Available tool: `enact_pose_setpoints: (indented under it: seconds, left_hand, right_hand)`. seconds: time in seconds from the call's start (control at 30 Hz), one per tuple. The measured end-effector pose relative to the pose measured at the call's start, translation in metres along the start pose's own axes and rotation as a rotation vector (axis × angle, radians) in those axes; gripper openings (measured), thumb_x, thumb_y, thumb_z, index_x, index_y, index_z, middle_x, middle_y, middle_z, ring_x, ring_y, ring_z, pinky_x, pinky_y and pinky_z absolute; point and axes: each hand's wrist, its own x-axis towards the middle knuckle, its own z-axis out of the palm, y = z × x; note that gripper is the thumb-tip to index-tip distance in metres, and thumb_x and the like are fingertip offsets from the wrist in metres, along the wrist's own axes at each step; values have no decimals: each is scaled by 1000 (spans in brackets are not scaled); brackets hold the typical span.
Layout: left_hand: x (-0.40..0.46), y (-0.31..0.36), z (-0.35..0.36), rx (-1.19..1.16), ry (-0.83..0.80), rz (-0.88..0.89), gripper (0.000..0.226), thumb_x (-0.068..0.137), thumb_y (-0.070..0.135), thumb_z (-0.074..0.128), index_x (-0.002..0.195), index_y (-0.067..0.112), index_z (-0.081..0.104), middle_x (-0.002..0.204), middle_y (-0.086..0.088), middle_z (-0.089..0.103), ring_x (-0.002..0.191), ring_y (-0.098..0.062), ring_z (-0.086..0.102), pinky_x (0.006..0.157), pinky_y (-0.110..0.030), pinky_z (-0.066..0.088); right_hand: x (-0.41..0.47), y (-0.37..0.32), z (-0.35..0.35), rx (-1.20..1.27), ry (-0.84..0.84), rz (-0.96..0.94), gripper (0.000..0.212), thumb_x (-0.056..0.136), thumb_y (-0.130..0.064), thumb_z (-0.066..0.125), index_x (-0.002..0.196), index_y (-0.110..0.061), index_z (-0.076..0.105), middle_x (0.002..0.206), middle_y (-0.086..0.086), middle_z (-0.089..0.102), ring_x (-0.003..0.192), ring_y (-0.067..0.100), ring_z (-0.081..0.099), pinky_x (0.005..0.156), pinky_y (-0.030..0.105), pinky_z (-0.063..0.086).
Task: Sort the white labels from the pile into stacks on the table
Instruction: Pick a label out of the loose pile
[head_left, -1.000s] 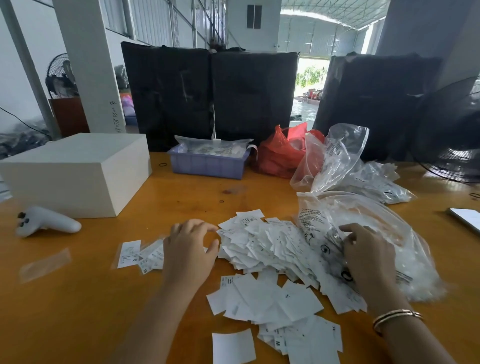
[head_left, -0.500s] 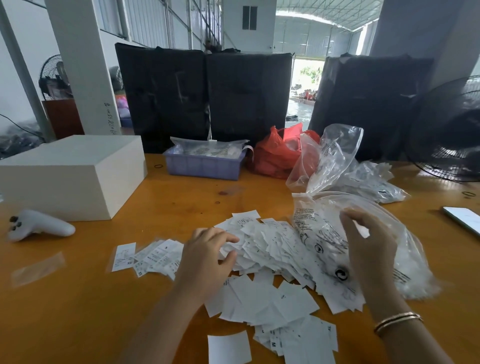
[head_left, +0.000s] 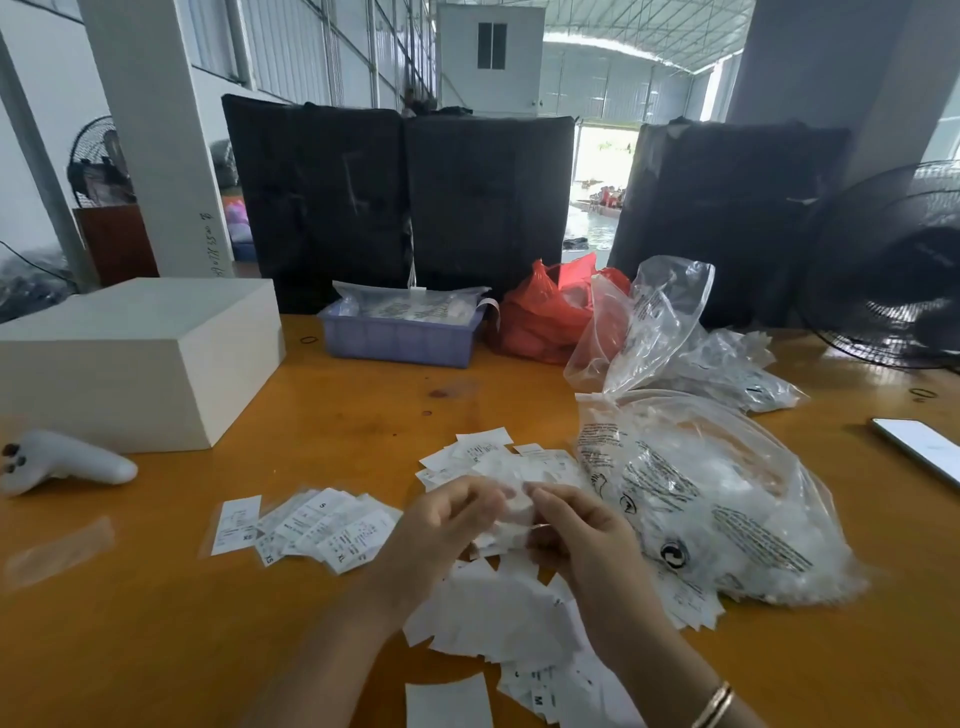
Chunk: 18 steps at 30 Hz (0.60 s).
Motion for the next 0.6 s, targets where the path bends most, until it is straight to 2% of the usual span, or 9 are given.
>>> enact_pose_setpoints:
  seconds: [0.07,0.1,0.17,0.23,0.3,0.37,0.47,0.53,0.6]
  left_hand:
    - [2,1,2,-16,94,-25,14,85,45,65,87,34,73,84,5,72,81,-10,67,69,-18,53]
    - [3,0,2,-9,140,-33,12,90,29,63,83,30,73,80,6,73,77,-9,67,65,-17,52]
    - [3,-1,0,6,183,-52,18,92,18,61,81,27,72,75,7,73,72,-7,67,62,-16,50]
    - [2,-1,-2,28,136,-49,19,91,17,62,79,27,73,73,5,72,69,-11,66,62,-19,53]
    - [-1,1,-2,101,61,-16,18,90,21,65,75,29,73,71,6,71,66,-8,64,62,-18,51]
    - [-1,-1,0,156,66,34,18,89,20,65,74,28,72,68,6,69,60,-1,60,57,-13,46]
    - [1,1,0,57,167,36,11,86,29,67,77,25,72,70,2,68,62,-10,62,60,-23,53]
    - [2,2,-2,-120,148,-54,27,75,50,68,84,25,72,76,3,70,69,-12,65,66,-28,55]
    - [2,0,-1,-220,77,-134,38,67,59,72,90,29,72,86,5,72,78,-12,67,72,-27,56]
  right_hand:
    - [0,2,1,5,-5,-8,16,89,-15,62,85,-19,77,74,7,70,61,15,64,55,22,51]
    - [0,3,1,16,-8,-11,16,89,-15,62,85,-19,77,76,7,71,63,16,65,57,22,52]
    - [0,5,1,21,-32,-35,12,84,-23,65,89,-25,76,87,5,73,75,18,69,66,25,54]
    - [-1,7,-2,-109,-90,-102,23,81,-35,64,103,-39,69,105,-10,69,92,10,67,74,23,54]
    - [-2,7,-1,-295,-147,-140,33,84,-38,63,114,-49,61,109,-21,64,97,1,64,74,19,53]
    - [-1,7,0,-375,-140,-130,24,87,-30,64,109,-40,66,97,-15,69,89,4,66,69,18,52]
    - [0,7,3,-366,-106,-93,10,91,-13,61,90,-19,69,71,-5,71,64,6,65,58,15,48]
    - [2,7,2,-261,-74,-68,7,90,-8,60,89,-10,66,66,0,70,59,7,63,55,15,47]
    - [2,6,3,-143,-47,-51,3,89,-6,61,90,-6,65,65,1,69,57,8,63,53,16,48]
